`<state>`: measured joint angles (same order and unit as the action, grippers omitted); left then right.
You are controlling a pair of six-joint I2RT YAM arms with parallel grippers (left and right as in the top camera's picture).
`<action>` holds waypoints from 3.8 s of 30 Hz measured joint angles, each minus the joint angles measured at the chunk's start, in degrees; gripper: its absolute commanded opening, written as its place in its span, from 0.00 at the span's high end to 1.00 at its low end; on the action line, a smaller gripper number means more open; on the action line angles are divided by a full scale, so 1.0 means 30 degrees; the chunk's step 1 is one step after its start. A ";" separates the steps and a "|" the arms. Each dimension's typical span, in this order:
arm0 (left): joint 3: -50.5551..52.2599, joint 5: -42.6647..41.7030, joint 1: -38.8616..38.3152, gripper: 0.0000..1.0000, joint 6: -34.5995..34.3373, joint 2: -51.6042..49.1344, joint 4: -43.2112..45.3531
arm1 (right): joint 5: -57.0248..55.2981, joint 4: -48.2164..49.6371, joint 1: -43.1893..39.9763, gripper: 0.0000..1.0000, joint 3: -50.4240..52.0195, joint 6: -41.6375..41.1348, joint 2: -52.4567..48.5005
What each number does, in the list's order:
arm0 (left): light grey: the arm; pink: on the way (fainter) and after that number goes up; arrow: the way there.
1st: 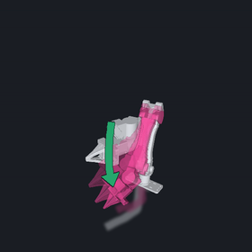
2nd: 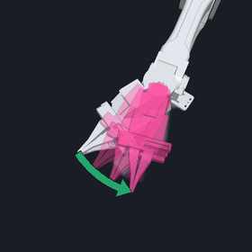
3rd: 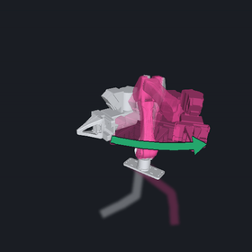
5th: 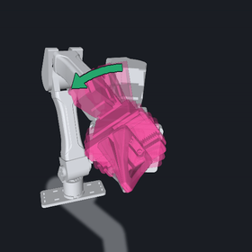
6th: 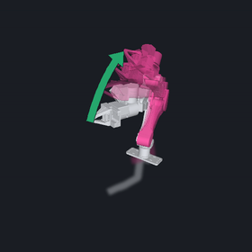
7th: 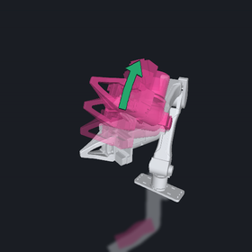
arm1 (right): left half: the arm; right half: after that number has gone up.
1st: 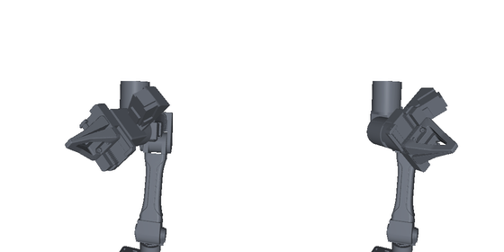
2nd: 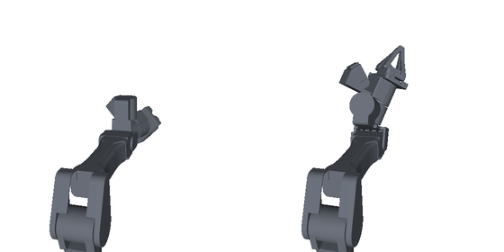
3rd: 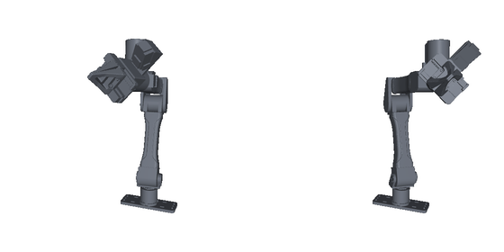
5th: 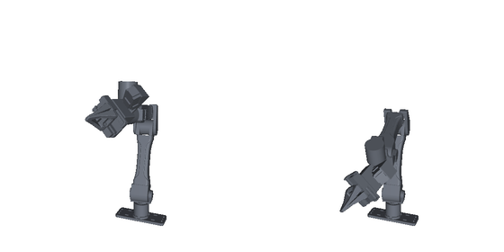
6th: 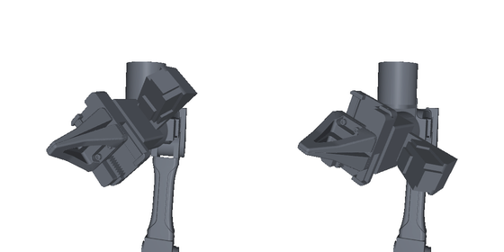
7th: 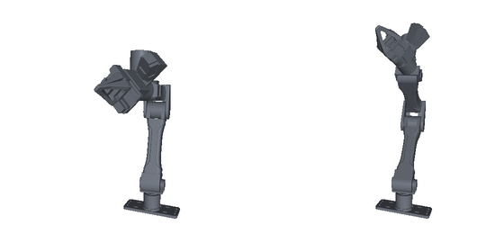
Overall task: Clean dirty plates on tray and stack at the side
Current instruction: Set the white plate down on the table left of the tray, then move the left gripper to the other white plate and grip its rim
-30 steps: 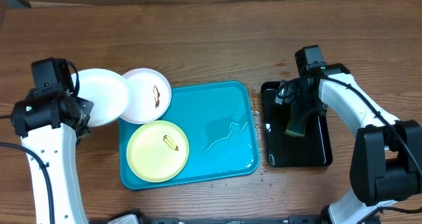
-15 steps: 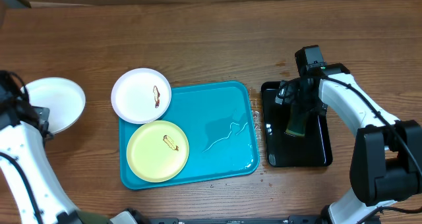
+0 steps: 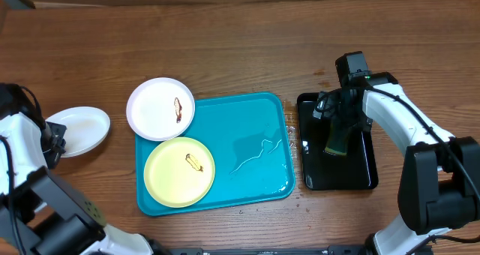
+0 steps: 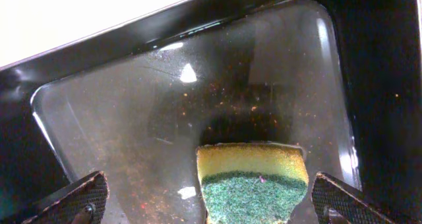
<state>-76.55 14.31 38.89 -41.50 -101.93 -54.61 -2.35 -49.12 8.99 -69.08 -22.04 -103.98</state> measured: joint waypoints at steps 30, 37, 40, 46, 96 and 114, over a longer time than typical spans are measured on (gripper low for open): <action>-0.4430 -0.6819 -0.6309 0.33 0.9923 0.0430 -0.3228 | -0.0007 -0.0007 -0.0007 0.00 0.0000 0.0000 0.0000; -0.3519 -0.5850 -0.8233 0.34 1.0870 -0.1443 -0.2040 | 0.0000 -0.0007 -0.0007 0.00 0.0000 0.0000 0.0000; -0.3373 -0.5501 -0.8182 0.35 1.0943 -0.2127 -0.1836 | -0.0007 0.0000 -0.0007 0.00 0.0000 0.0015 0.0000; -0.3344 -0.4954 -0.7963 0.42 1.1446 -0.2922 -0.1319 | -0.0007 -0.0007 -0.0007 0.00 0.0000 0.0007 0.0000; -0.3344 -1.2684 -1.6837 0.94 0.8845 -0.5355 -0.3410 | 0.0000 0.0000 0.0000 0.00 0.0000 0.0007 0.0000; -0.3344 -0.8677 -1.7602 0.79 0.6222 -0.5348 -0.4736 | 0.0000 0.0007 0.0000 0.00 0.0000 0.0000 0.0000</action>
<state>-86.59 -11.73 -13.91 -22.83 -117.97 -68.82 -2.35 -49.10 8.99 -69.08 -22.04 -103.98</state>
